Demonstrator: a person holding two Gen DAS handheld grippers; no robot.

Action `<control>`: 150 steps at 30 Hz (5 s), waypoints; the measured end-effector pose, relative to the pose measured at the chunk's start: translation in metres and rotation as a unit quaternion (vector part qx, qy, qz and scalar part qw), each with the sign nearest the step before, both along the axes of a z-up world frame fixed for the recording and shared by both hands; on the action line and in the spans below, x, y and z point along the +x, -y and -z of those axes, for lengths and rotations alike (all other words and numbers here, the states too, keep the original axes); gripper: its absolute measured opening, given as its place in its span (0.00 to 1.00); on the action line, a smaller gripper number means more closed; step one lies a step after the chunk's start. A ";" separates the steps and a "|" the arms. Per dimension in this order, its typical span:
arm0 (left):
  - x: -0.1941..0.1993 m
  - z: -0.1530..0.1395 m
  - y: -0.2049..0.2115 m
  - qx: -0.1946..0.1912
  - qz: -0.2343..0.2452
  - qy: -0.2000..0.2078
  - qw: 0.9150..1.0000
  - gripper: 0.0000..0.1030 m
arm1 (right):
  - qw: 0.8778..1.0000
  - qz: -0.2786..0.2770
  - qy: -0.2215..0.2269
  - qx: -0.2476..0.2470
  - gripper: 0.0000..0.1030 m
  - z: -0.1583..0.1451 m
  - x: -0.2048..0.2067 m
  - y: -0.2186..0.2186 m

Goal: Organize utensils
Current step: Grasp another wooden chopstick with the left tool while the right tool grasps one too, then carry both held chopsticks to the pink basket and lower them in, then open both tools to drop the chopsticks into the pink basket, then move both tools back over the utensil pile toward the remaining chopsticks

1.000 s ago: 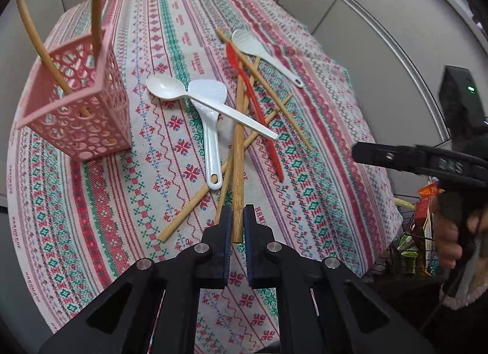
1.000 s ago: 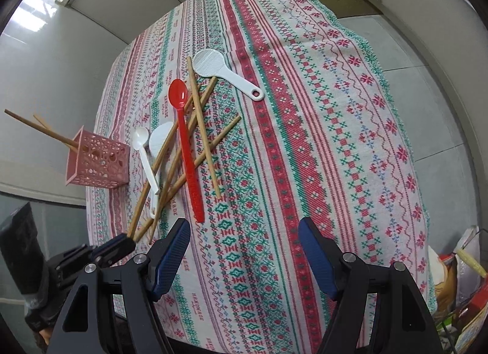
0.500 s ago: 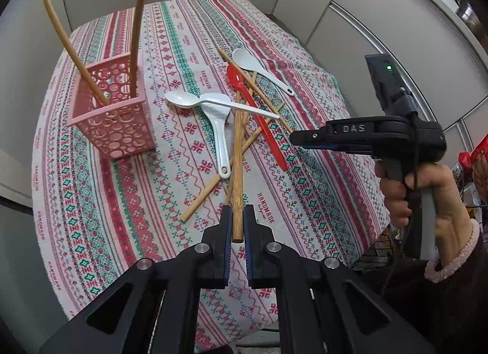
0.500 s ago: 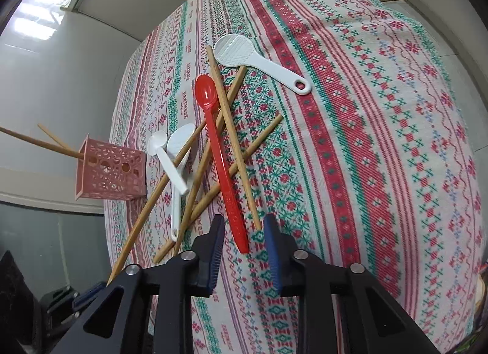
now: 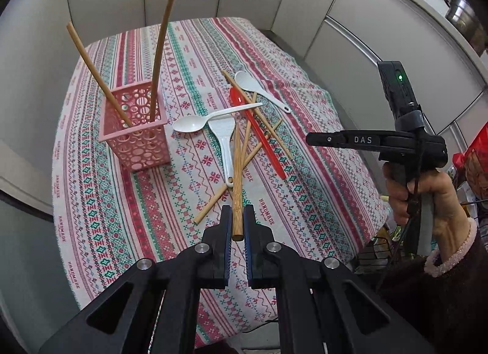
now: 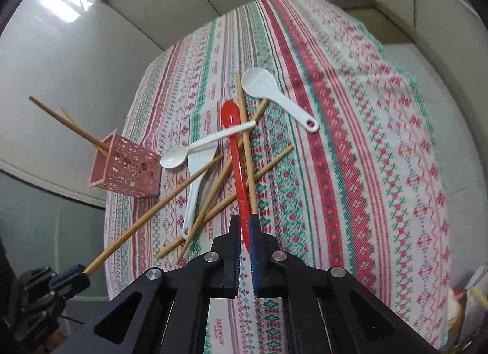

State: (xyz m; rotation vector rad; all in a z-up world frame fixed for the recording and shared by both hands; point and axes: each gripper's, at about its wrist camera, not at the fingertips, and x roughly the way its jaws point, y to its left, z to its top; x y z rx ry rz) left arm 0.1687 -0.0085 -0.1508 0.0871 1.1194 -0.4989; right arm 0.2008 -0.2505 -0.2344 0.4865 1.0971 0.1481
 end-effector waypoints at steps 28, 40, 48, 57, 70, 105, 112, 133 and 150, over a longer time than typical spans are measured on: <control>-0.005 -0.018 -0.012 -0.001 -0.016 0.023 1.000 0.07 | 0.998 -0.039 -0.001 -0.044 0.04 0.010 0.010 -0.027; -0.020 -0.067 -0.026 -0.020 -0.046 0.100 0.994 0.07 | 0.985 -0.034 0.137 -0.104 0.04 -0.106 -0.039 -0.031; -0.023 -0.103 -0.046 -0.043 -0.091 0.164 0.981 0.07 | 0.974 -0.020 0.202 -0.100 0.04 -0.155 -0.057 -0.036; -0.024 -0.152 -0.073 -0.070 -0.147 0.238 0.958 0.07 | 0.964 -0.026 0.246 -0.093 0.04 -0.192 -0.066 -0.054; -0.001 -0.152 -0.100 -0.066 -0.196 0.232 0.951 0.07 | 0.958 -0.036 0.276 -0.068 0.04 -0.214 -0.065 -0.075; 0.045 -0.087 -0.131 -0.090 -0.232 0.134 0.959 0.53 | 0.965 -0.012 0.259 -0.030 0.04 -0.172 0.013 -0.124; 0.027 -0.089 -0.137 -0.074 -0.227 0.136 0.962 0.58 | 0.973 -0.030 0.226 -0.041 0.05 -0.149 0.024 -0.140; 0.005 -0.040 -0.116 -0.009 -0.183 0.053 0.982 0.75 | 0.988 0.015 0.149 -0.029 0.65 -0.138 -0.020 -0.058; 0.005 0.042 -0.020 -0.001 -0.077 -0.046 0.996 0.74 | 0.998 0.053 -0.006 -0.037 0.67 -0.045 -0.043 0.017</control>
